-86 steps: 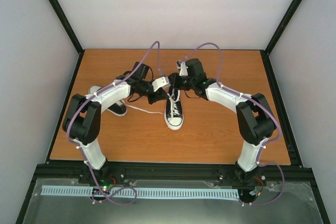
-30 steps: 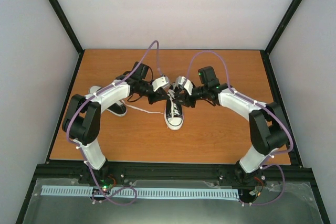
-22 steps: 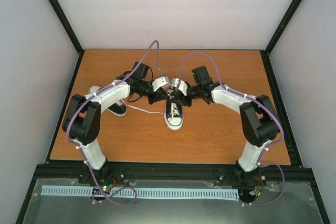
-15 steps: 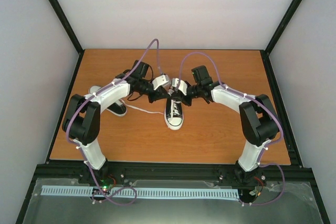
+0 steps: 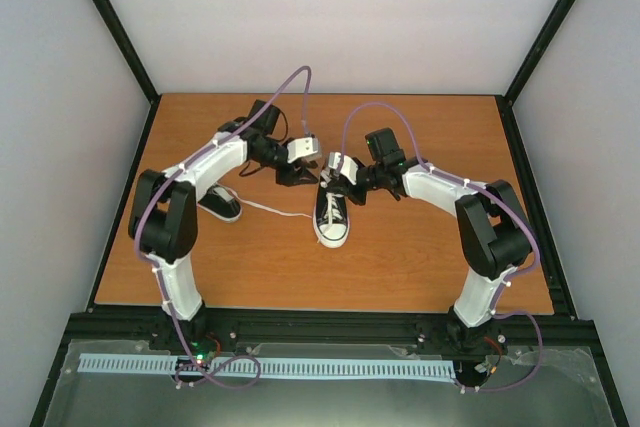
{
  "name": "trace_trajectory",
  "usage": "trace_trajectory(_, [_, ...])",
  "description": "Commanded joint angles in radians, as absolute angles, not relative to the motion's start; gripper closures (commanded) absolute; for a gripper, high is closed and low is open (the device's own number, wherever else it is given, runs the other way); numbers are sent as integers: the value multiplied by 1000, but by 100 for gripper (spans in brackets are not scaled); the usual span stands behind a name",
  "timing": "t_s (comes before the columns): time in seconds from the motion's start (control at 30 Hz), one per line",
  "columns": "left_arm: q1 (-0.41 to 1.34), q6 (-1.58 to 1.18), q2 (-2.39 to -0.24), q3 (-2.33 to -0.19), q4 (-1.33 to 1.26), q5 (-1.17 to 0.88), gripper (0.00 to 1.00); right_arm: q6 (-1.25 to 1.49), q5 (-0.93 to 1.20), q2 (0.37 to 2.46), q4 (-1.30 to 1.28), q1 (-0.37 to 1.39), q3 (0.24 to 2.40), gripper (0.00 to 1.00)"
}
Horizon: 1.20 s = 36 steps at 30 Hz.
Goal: Tie the shoes
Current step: Wrap the shoelace around the shoelace.
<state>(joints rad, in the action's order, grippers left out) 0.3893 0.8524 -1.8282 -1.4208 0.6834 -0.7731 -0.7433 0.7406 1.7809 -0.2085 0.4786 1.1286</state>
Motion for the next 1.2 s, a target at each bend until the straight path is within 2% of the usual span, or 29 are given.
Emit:
trace_trajectory(0.0, [373,1068,-1937,-1542,751,-762,51,-725,759,1757,-171,480,1116,97])
trace_trajectory(0.23, [394,1160,-2061,-1635,769,-692,42,-720,757,1748,-172,479,1113,97])
trace_trajectory(0.5, [418,1077,-2102,-1654,690,-658,46,-710,759,1745,-166,480,1104,97])
trace_trajectory(0.97, [432,1078,-2162,-1737,682,-614,47,-716,780,1740,-176,480,1105,97])
trace_trajectory(1.17, [437,1084,-2165,-1723,701,-627,68,-712,776,1742,-177,480,1103,97])
